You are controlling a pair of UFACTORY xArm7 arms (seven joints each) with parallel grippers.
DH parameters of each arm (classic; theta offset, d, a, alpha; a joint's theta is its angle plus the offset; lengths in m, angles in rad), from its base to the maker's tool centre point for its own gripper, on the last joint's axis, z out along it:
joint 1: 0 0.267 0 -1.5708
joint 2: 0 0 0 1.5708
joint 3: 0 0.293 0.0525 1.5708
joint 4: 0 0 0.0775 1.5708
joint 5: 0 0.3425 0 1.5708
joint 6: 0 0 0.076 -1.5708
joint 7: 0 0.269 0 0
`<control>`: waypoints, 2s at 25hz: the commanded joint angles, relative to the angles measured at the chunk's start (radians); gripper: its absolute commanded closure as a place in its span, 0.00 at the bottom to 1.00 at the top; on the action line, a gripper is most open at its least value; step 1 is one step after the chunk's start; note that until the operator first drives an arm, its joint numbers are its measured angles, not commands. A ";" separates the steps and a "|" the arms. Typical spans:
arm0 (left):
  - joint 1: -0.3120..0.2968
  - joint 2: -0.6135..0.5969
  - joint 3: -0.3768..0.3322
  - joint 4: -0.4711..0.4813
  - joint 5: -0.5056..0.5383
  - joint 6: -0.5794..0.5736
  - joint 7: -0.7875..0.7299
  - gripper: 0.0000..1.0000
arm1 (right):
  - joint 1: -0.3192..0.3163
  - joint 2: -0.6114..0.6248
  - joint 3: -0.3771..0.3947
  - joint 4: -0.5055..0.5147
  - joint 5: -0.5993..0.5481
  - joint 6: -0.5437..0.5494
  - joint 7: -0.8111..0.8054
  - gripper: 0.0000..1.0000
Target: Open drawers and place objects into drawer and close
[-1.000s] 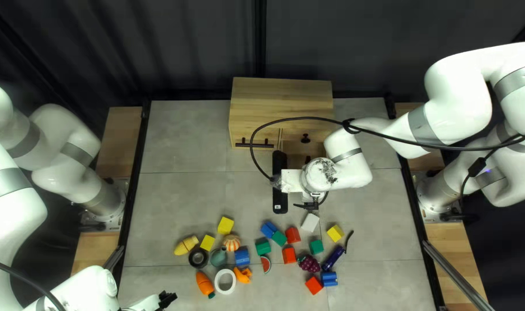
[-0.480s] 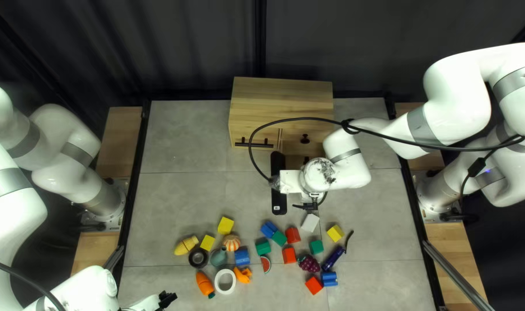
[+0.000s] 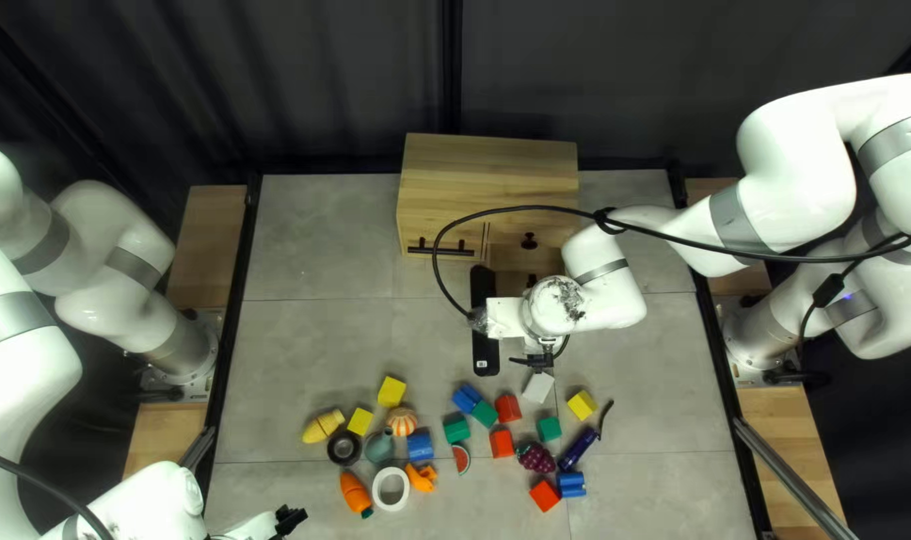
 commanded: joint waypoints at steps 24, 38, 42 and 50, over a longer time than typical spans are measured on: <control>0.000 0.000 0.000 0.000 0.000 0.000 0.000 0.00 | 0.054 -0.071 0.040 0.074 -0.014 0.172 -0.002 0.00; 0.000 0.000 0.000 0.000 0.000 0.000 0.000 0.00 | 0.089 -0.206 0.075 0.007 -0.037 0.233 -0.091 0.00; 0.000 0.000 0.000 0.000 0.000 0.000 0.000 0.00 | 0.089 -0.206 0.075 0.007 -0.037 0.233 -0.091 0.00; 0.000 0.000 0.000 0.000 0.000 0.000 0.000 0.00 | 0.124 -0.178 0.110 0.058 -0.031 0.320 -0.125 0.00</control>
